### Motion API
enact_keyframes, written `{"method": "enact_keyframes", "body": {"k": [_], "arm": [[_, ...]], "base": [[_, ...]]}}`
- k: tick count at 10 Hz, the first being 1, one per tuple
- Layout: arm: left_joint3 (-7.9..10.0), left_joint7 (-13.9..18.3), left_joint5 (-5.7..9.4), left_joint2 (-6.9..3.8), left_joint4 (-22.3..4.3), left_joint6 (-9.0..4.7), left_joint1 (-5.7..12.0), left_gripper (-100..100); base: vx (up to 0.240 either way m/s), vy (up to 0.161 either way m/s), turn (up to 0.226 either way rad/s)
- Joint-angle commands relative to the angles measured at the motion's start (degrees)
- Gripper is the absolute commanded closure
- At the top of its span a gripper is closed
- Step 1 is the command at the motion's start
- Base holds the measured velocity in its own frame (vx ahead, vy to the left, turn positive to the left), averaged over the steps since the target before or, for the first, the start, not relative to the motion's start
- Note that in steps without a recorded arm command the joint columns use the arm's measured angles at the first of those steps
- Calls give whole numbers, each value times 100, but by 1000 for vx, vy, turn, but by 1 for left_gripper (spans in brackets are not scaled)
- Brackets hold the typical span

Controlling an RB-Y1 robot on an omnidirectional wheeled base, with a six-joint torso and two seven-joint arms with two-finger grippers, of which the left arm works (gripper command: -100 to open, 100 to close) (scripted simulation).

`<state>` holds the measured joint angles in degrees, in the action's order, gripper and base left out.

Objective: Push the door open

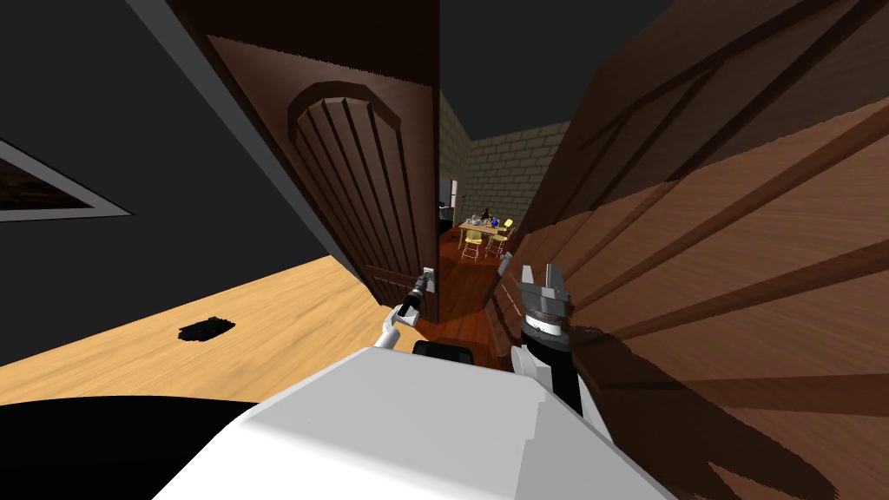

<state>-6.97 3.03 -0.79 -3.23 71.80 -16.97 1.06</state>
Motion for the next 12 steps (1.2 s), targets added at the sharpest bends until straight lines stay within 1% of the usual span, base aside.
{"method": "enact_keyframes", "body": {"k": [1, 4, 5, 9, 12], "arm": [[33, -120, 92, -81, -15, -24, 60, 100], [16, -310, 251, -148, -79, -33, 118, 100], [-45, -249, 222, -120, -43, -11, 88, -100], [-142, -211, 238, -90, 71, 34, 25, -100], [-232, -176, 252, -17, 176, 76, -33, -100]], "base": [[188, 16, 178], [182, -7, 166], [-47, 14, 33], [-203, -20, -5], [-226, -14, 3]]}}
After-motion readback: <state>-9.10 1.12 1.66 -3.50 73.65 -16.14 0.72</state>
